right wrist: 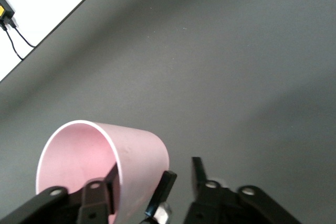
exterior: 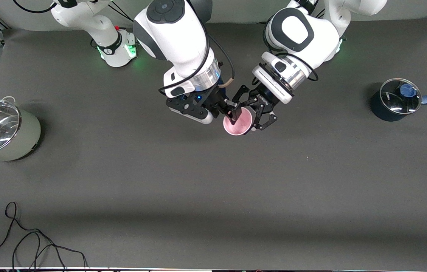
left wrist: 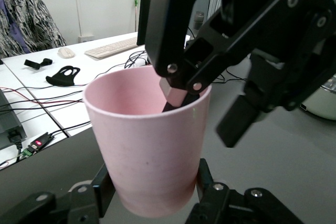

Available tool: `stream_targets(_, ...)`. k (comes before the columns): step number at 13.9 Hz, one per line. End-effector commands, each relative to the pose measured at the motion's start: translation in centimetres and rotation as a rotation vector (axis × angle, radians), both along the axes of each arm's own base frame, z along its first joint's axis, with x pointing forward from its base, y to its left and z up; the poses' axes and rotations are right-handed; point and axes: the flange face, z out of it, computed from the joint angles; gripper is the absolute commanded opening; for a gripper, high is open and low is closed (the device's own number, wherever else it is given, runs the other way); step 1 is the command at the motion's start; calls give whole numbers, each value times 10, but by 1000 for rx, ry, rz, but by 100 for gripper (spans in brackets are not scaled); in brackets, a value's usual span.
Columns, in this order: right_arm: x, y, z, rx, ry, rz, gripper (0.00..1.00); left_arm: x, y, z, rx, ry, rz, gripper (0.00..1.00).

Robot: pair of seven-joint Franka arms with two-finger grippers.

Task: Transfer pink cup from left to right arm
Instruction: 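Grip the cup rim with the right gripper and open the left gripper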

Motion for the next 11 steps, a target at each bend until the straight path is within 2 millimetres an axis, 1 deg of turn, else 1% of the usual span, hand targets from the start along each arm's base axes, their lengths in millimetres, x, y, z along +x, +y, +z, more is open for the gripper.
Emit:
stream_targets(1, 2, 3, 2, -14, -26, 14, 0, 0, -2, 4, 11, -13, 14, 55)
stream_targets(4, 3, 2, 3, -39, -52, 22, 0, 0, -2, 4, 11, -13, 14, 55)
stream_targets(5, 0, 5, 3, -48, -61, 30, 0, 0, -2, 4, 11, -13, 14, 58)
stream_targets(6, 0, 5, 3, -48, -61, 30, 0, 0, -2, 4, 12, -11, 14, 63)
stream_targets(7, 0, 5, 4, -47, -62, 30, 0, 0, -2, 4, 11, -13, 14, 75)
stream_targets(8, 0, 5, 5, -46, -64, 31, 0, 0, -2, 4, 11, -13, 14, 91)
stream_targets(9, 0, 3, 8, -46, -65, 31, 0, 0, -2, 4, 12, -13, 15, 99)
stream_targets(11, 3, -5, 12, -47, -63, 29, 0, 0, -2, 4, 11, -13, 14, 99)
